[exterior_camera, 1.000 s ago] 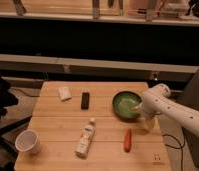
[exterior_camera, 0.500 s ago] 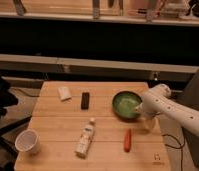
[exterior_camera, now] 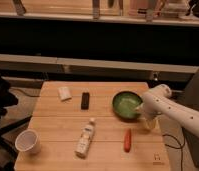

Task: Pick up the ceramic bowl

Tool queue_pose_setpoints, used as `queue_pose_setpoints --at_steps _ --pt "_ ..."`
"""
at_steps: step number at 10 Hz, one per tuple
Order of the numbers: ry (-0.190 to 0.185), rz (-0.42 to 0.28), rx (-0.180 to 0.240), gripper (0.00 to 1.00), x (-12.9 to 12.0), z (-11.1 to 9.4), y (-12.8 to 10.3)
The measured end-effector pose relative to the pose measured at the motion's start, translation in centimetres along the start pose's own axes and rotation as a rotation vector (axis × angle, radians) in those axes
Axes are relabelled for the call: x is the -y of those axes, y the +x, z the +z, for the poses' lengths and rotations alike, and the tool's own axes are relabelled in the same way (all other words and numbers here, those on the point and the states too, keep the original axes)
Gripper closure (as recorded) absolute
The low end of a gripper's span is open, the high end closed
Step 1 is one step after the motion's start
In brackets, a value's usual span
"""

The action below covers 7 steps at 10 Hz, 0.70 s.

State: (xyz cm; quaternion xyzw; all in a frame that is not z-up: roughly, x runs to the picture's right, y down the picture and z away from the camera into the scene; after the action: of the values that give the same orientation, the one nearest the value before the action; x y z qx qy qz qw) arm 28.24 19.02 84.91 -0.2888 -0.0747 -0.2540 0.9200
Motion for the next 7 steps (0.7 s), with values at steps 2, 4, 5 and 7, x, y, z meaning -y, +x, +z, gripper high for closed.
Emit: queue_pose_setpoints --at_steps 2,4,5,7 --pt "-0.002 -0.005 0.0 0.31 -0.09 0.0 0.14" --pt "-0.003 -0.01 -0.002 0.36 -0.18 0.05 0.32" --pt "-0.004 -0.011 -0.002 0.37 -0.22 0.08 0.36" --pt "-0.004 -0.015 -0.002 0.51 -0.29 0.04 0.47"
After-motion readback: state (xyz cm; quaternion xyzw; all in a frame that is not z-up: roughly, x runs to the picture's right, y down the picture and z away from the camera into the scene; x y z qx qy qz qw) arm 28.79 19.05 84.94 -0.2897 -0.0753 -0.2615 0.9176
